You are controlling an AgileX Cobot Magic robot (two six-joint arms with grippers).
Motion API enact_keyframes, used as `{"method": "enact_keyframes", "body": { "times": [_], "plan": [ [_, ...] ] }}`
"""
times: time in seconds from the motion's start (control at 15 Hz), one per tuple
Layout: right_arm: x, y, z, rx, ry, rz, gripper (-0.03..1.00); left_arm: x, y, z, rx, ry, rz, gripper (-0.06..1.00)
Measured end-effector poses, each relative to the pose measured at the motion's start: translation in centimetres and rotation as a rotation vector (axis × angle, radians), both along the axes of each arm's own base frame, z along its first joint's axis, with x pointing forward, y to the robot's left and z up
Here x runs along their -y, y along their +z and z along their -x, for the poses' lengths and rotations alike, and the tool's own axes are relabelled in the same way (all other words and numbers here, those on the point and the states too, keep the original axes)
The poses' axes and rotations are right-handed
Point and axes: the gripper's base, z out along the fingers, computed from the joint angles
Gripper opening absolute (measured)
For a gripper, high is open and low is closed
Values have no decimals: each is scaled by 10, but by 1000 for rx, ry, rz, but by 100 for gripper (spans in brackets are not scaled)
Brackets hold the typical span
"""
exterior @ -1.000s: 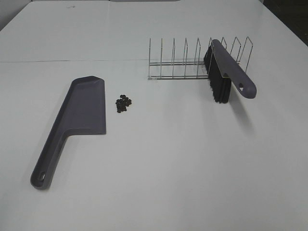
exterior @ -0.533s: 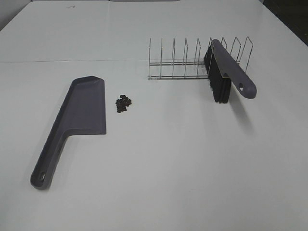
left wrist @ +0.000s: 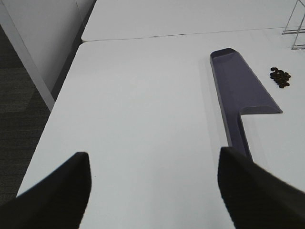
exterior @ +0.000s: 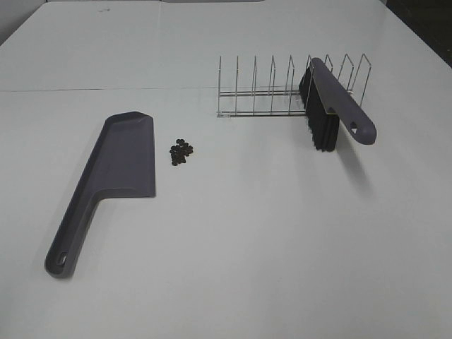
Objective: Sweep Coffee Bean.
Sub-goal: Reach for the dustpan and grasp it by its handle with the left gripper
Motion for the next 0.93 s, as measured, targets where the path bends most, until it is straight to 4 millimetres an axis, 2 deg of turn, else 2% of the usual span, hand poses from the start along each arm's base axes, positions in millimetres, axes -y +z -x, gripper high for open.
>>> {"method": "enact_keyframes", "body": {
  "times": [0.93],
  "plan": [
    [0, 0, 0, 0, 0, 0, 77, 0, 0, 0, 0, 0, 0, 70]
  ]
}}
